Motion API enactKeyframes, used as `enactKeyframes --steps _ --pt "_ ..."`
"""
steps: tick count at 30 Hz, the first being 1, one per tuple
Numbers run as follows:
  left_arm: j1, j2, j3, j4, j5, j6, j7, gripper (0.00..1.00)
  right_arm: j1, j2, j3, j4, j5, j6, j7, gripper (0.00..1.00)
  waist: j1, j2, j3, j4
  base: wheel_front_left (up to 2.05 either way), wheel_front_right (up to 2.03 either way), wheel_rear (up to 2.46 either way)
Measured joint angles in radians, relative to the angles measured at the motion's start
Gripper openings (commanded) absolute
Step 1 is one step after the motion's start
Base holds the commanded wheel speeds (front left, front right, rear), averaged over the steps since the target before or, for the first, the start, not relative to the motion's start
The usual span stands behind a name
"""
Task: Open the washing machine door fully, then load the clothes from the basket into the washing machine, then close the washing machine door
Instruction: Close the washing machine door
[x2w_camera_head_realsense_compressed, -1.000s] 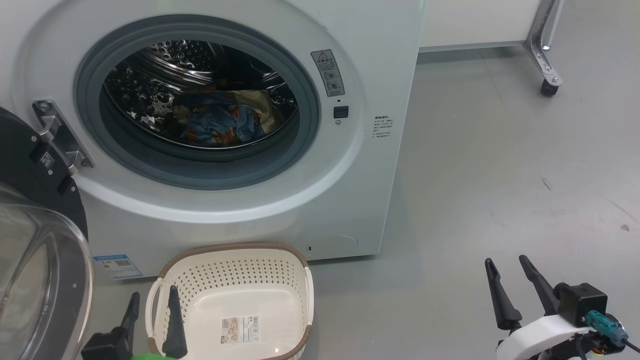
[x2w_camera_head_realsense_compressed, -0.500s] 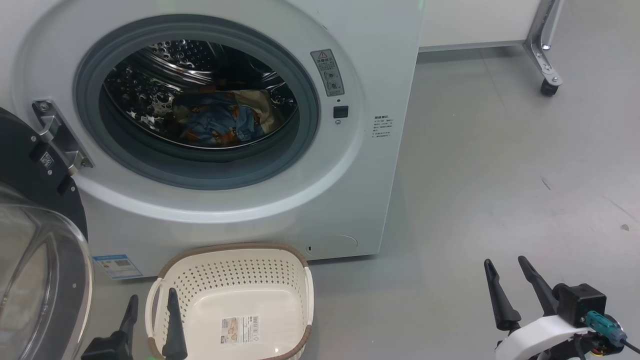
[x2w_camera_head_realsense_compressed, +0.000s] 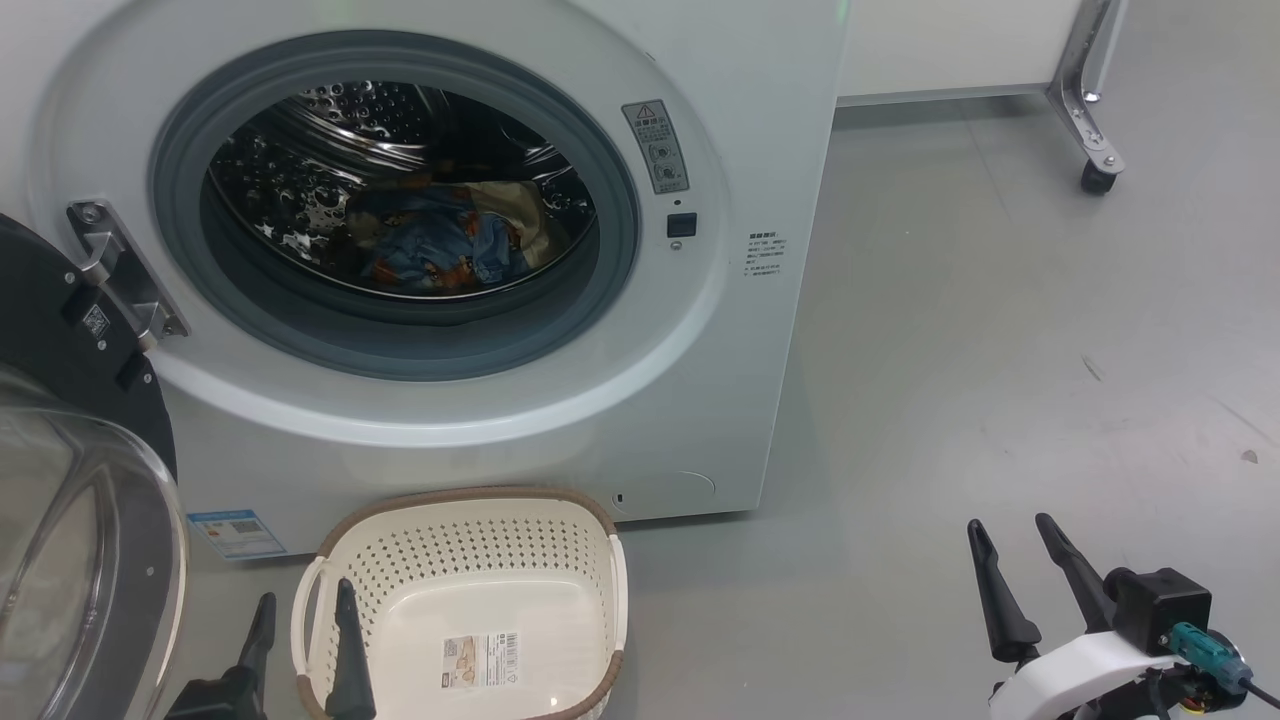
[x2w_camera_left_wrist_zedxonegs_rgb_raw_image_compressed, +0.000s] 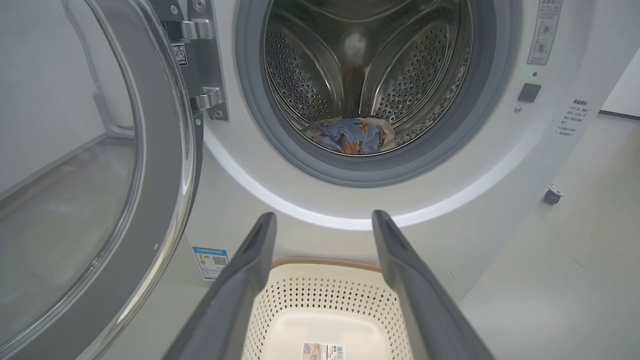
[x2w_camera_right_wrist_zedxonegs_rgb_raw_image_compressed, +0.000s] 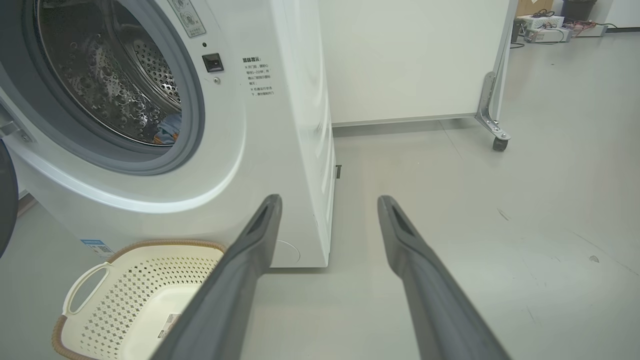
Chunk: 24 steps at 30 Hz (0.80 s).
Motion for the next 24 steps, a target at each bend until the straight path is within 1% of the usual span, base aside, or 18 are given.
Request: enactKeyframes --steps 10,24 --pt "0.013 0.000 -0.004 -0.004 0.000 0.008 0.000 1.00 0.000 0.001 0.000 0.000 0.000 0.000 0.000 1.00 0.0000 0.0000 -0.002 -0.001 -0.52 0.52 0.00" --pt "0.019 0.000 -0.005 -0.010 0.010 0.018 0.000 1.00 0.000 0.001 0.000 0.000 0.000 0.000 0.000 1.00 0.0000 0.0000 0.002 -0.002 -0.85 0.85 0.00"
